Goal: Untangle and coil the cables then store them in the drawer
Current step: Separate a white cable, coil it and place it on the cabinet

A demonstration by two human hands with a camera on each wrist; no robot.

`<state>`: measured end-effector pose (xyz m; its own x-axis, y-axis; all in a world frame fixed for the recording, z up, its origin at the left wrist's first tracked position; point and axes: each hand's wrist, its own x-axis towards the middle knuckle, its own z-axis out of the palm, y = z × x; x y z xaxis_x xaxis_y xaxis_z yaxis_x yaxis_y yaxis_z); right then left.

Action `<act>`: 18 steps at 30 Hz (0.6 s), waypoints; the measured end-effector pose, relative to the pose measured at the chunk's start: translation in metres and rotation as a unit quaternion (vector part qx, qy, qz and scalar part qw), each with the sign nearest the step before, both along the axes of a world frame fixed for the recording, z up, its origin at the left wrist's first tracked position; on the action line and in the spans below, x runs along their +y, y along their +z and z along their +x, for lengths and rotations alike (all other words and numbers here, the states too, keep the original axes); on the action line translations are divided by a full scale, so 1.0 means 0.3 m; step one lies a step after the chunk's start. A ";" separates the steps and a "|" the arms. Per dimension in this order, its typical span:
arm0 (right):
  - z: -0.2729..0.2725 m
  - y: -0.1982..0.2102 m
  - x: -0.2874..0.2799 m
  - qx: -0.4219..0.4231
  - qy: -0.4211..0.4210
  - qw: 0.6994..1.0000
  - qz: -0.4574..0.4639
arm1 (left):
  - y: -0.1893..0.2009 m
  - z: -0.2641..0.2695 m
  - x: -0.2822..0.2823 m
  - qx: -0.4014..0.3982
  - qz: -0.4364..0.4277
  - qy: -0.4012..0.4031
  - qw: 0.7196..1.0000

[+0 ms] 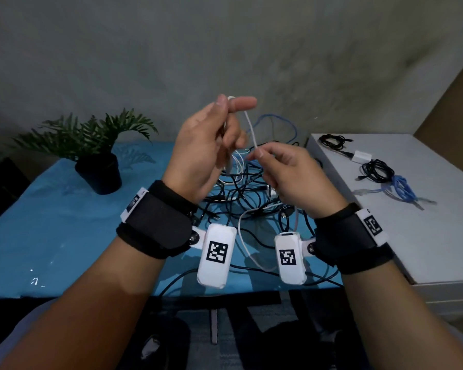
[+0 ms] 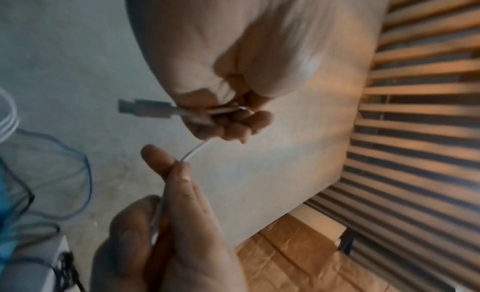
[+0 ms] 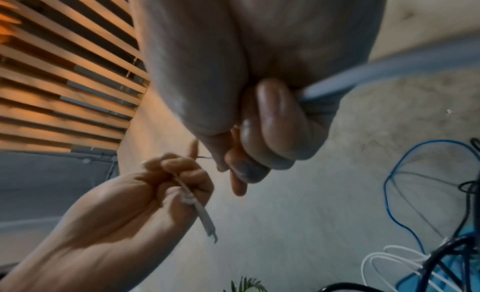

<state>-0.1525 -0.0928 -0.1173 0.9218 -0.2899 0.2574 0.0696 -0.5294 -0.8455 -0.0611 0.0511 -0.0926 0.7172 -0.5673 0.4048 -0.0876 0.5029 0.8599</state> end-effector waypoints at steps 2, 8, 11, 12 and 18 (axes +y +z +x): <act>0.002 -0.003 0.021 0.013 0.025 0.998 -0.053 | -0.011 0.015 0.003 -0.037 0.081 0.096 0.991; -0.021 0.032 0.050 0.061 0.101 0.981 -0.152 | -0.060 0.055 0.003 -0.066 0.273 0.176 0.943; -0.051 0.076 0.043 0.046 0.111 0.986 -0.120 | -0.065 0.039 -0.004 -0.052 0.278 0.087 0.955; -0.058 0.088 0.037 0.035 0.115 0.987 -0.102 | -0.060 0.027 -0.009 -0.027 0.254 0.045 0.966; -0.075 0.105 0.021 0.007 0.107 0.989 -0.106 | -0.017 0.027 -0.001 0.122 0.116 -0.084 0.982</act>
